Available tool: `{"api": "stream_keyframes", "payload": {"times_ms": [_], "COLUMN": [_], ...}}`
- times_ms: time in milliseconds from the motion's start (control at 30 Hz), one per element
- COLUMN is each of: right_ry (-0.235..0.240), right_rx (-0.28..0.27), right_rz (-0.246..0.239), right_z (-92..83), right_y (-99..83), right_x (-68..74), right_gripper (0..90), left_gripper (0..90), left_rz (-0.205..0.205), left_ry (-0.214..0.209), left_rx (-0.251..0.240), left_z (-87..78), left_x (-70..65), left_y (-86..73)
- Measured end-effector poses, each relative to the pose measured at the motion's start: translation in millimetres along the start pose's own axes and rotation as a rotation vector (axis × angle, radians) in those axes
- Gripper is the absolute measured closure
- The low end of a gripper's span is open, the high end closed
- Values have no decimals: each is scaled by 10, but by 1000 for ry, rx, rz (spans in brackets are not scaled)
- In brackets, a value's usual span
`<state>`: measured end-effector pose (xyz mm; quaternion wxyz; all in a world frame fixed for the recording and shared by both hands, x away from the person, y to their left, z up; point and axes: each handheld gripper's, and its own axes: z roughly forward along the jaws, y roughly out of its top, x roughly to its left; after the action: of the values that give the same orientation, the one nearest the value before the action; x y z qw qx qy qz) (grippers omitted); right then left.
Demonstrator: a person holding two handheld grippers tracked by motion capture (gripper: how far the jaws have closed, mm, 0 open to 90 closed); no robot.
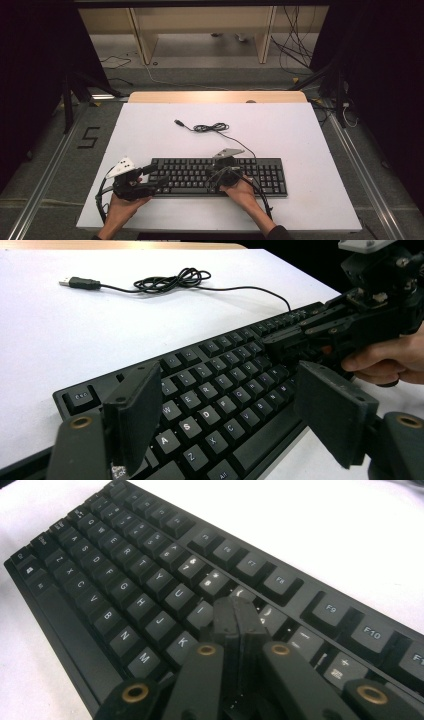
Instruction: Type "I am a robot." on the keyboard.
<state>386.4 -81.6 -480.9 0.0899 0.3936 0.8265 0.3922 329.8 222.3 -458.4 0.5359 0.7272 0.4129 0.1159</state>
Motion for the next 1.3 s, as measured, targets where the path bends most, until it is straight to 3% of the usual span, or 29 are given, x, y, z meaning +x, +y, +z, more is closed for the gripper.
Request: {"api": "stream_keyframes", "payload": {"times_ms": [167, 333, 767, 1033, 1300], "right_ry": [-4, 1, 56, 70, 82], "right_rx": [0, -6, -75, -93, -115], "right_rz": [-10, 12, 20, 21, 26], "right_z": [-1, -17, -194, -304, -407], "right_y": [-1, 2, -2, -31, -109], "right_x": [3, -2, 35, 42, 33], "right_gripper": [900, 898, 664, 490, 439], "left_gripper": [269, 269, 287, 380, 525], "left_rz": [-1, -2, -10, -8, 20], "left_ry": [2, 3, 8, 3, 0], "left_rx": [1, 1, 37, 84, 127], "left_z": [1, 3, 64, 157, 275], "left_x": [0, 5, 22, 18, -19], "left_y": [-1, -1, -3, 17, 71]}}
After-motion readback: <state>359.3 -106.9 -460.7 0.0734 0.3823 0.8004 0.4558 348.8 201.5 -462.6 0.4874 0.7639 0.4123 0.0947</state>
